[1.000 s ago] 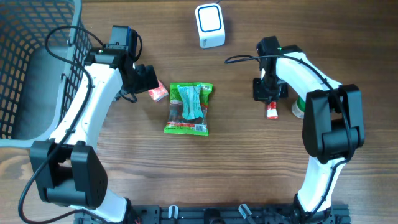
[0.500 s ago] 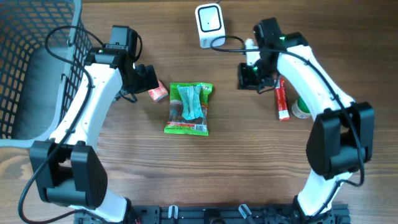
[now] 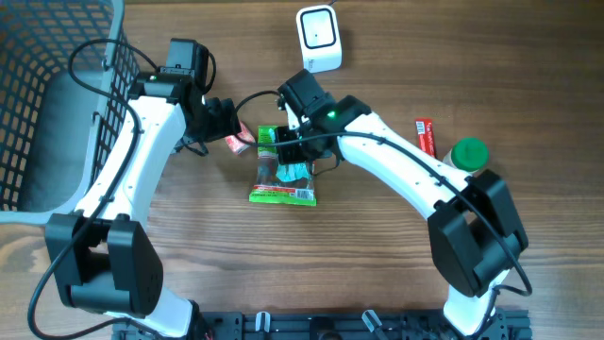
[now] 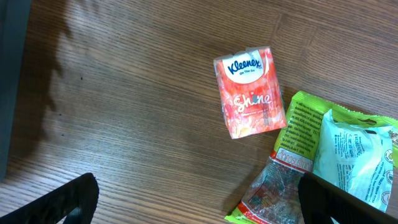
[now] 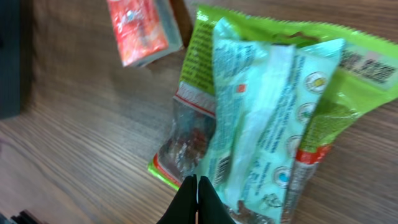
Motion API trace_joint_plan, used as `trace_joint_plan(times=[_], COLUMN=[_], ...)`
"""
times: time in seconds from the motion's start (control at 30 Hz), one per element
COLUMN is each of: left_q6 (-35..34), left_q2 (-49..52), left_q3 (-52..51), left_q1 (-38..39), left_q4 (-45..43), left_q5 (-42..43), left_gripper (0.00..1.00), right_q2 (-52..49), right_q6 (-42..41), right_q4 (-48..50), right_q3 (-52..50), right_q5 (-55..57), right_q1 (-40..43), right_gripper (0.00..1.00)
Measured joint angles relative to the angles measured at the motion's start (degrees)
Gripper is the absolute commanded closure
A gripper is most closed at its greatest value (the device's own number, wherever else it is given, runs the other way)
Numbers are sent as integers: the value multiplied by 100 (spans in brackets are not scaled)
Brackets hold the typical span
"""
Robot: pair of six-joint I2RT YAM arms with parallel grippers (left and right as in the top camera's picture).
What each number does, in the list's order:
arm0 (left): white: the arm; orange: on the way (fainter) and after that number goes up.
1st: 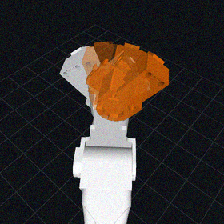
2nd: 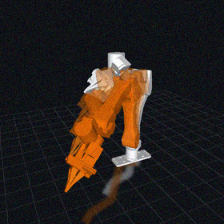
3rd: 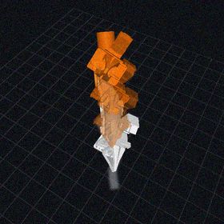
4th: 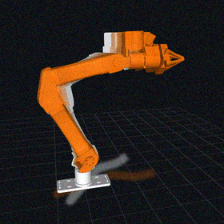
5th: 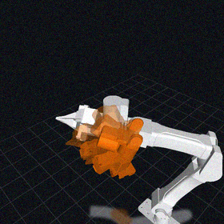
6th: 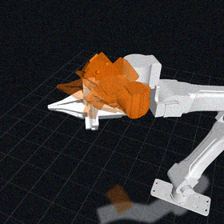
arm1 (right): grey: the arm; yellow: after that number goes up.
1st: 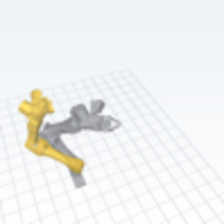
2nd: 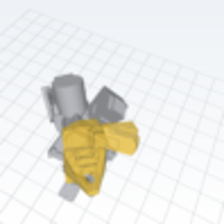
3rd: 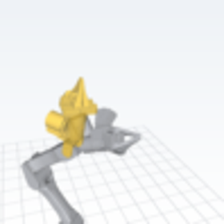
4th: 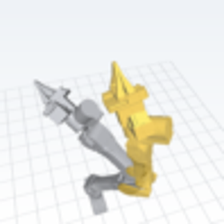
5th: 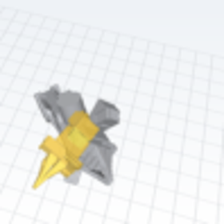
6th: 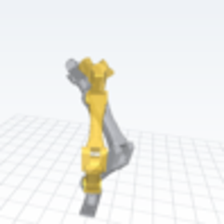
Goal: Scan the item barcode
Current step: 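Reach right gripper to snack pile and grasp pale-green tissue pack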
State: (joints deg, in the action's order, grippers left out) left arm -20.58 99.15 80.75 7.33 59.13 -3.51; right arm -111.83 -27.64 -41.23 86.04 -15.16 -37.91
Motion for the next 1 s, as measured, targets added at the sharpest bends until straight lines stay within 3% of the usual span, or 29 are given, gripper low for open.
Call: trace_joint_plan(times=[0.27, 0.53, 1.0], left_q6=[0, 0, 0], left_q2=[0, 0, 0], left_q3=[0, 0, 0], left_q1=[0, 0, 0], left_q4=[0, 0, 0], left_q5=[0, 0, 0], left_gripper=[0, 0, 0], right_q2=[-7, -7, -7], right_q6=[92, 195, 195], right_q4=[984, 2809, 3180], right_q3=[-721, -1930, -2299], right_q5=[-1102, -1904, -2297], right_q1=[608, 645, 645], right_gripper=[96, 96, 94])
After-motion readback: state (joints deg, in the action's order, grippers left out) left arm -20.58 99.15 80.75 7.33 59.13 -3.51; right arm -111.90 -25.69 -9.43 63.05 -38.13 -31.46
